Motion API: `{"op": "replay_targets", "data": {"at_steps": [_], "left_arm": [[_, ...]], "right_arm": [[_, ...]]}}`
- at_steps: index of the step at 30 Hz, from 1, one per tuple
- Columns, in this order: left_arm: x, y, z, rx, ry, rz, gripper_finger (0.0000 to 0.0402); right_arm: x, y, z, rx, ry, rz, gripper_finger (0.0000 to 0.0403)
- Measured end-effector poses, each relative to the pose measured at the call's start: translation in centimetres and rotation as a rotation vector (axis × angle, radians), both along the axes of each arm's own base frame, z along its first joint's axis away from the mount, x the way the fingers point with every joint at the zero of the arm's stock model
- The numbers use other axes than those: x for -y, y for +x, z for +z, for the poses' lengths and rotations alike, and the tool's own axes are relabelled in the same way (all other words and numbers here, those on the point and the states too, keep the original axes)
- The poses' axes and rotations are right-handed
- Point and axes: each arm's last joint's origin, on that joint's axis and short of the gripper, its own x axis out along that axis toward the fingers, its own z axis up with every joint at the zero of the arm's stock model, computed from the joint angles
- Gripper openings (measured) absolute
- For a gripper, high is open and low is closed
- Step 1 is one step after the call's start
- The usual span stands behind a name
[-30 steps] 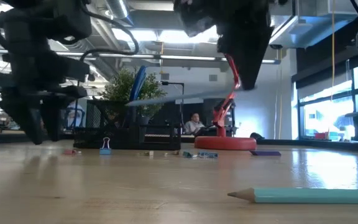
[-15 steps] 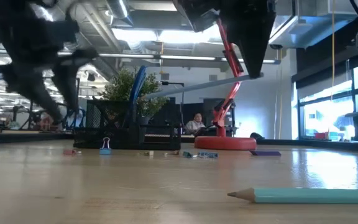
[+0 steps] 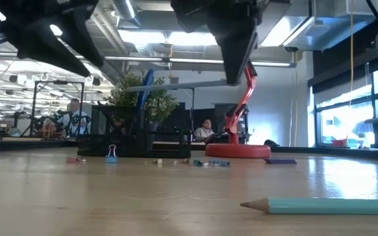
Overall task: Pick and place office supplies into organizer
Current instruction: Put the blue pencil into the black desk organizer
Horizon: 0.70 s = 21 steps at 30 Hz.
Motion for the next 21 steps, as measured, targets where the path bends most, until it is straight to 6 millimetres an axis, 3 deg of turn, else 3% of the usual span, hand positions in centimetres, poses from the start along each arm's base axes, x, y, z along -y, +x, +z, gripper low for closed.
{"op": "replay_targets", "data": {"at_steps": [9, 21], "left_arm": [[0.0, 0.6, 0.6, 0.059, 0.15, -0.029, 0.0169], [-1.4, 1.9, -0.4, -0.009, 0.266, 0.011, 0.0172]], "right_arm": [[1.2, 1.1, 0.1, 0.086, 0.02, -0.034, 0.0023], [2.1, 2.5, 0.4, 0.211, 0.051, -0.057, 0.0023]]}}
